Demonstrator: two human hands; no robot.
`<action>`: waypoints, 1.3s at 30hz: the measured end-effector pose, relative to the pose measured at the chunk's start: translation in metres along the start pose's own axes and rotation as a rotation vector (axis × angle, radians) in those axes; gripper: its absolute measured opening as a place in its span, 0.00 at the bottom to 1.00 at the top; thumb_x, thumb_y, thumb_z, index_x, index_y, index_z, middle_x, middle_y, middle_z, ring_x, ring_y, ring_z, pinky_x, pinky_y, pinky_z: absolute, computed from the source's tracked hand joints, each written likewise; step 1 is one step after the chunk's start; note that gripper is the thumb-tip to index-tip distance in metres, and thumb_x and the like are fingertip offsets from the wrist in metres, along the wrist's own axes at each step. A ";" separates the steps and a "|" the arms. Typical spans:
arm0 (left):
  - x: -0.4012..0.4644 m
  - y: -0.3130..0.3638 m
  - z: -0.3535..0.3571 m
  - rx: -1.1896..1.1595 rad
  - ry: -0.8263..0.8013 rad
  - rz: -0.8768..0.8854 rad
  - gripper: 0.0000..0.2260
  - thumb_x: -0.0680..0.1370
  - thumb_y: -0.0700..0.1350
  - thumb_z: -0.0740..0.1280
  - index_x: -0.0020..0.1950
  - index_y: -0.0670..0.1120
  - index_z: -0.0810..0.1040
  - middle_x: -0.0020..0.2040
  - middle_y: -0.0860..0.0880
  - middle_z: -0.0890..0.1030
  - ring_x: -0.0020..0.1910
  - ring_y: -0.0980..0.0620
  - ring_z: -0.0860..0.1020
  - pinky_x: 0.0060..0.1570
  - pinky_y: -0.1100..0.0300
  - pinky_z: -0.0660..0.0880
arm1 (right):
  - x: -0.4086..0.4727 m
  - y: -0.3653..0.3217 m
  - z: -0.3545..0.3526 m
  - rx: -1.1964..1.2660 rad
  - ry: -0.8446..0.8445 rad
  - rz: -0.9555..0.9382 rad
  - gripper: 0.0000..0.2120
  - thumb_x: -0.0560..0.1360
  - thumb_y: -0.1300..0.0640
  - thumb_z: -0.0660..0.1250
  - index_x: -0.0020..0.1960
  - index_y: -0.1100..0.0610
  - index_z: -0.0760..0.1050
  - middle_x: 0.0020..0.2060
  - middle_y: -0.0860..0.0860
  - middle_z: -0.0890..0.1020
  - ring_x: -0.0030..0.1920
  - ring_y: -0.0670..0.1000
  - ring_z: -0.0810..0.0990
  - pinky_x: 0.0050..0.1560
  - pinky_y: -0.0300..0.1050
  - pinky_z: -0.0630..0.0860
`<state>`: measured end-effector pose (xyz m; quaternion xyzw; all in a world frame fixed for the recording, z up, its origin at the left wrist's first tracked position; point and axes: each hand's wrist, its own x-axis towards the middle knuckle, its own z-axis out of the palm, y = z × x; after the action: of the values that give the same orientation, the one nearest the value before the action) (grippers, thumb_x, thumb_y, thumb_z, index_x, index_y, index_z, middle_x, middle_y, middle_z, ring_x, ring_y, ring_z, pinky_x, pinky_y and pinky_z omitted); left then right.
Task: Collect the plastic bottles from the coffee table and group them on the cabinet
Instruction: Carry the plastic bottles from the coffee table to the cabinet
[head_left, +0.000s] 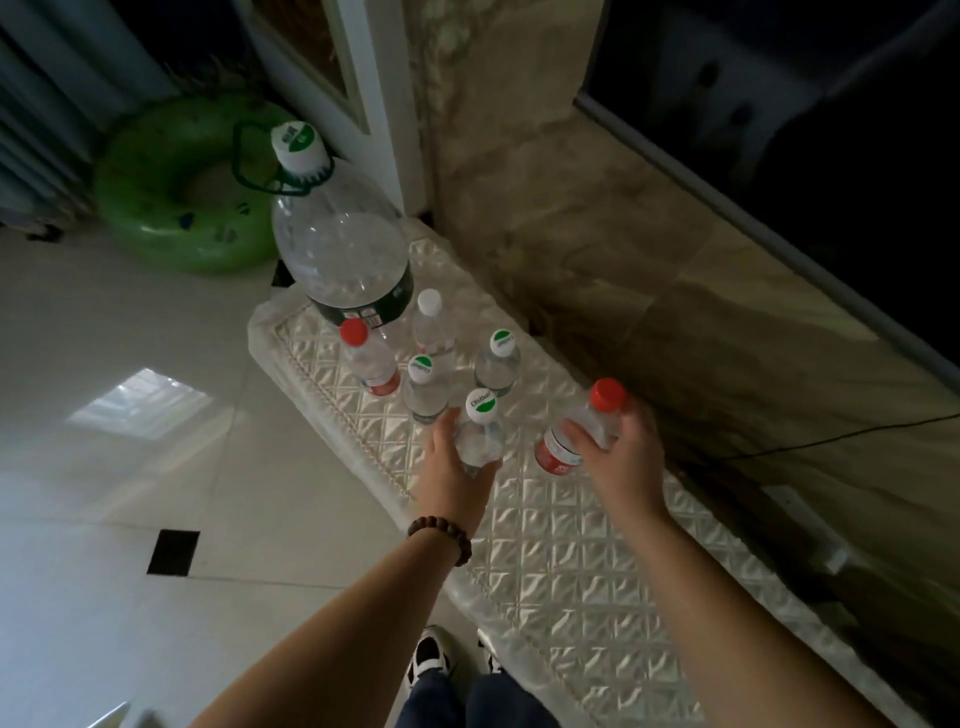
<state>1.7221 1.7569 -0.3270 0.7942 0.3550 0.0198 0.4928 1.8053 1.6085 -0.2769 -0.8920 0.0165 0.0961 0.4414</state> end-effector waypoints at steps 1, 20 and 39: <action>0.005 -0.005 0.007 0.009 0.008 0.006 0.30 0.70 0.48 0.74 0.67 0.55 0.64 0.62 0.52 0.74 0.59 0.52 0.74 0.56 0.56 0.73 | 0.008 0.007 0.008 -0.009 -0.017 -0.002 0.25 0.67 0.52 0.76 0.60 0.58 0.72 0.54 0.48 0.74 0.55 0.47 0.73 0.58 0.44 0.71; 0.029 -0.033 0.050 0.248 -0.009 0.083 0.38 0.70 0.48 0.74 0.73 0.55 0.55 0.69 0.51 0.70 0.65 0.50 0.71 0.61 0.53 0.72 | 0.044 0.054 0.057 -0.078 -0.175 -0.084 0.35 0.64 0.52 0.79 0.66 0.56 0.69 0.62 0.52 0.76 0.63 0.52 0.74 0.58 0.38 0.66; -0.087 0.061 -0.073 0.432 0.124 0.163 0.33 0.77 0.63 0.53 0.77 0.51 0.45 0.78 0.52 0.48 0.76 0.54 0.43 0.75 0.50 0.47 | -0.048 -0.048 -0.055 -0.376 -0.247 -0.391 0.27 0.78 0.42 0.58 0.74 0.49 0.60 0.77 0.51 0.55 0.77 0.51 0.48 0.75 0.56 0.54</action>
<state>1.6622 1.7463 -0.2129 0.9045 0.3150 0.0318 0.2857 1.7720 1.5914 -0.1974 -0.9260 -0.2275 0.1182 0.2771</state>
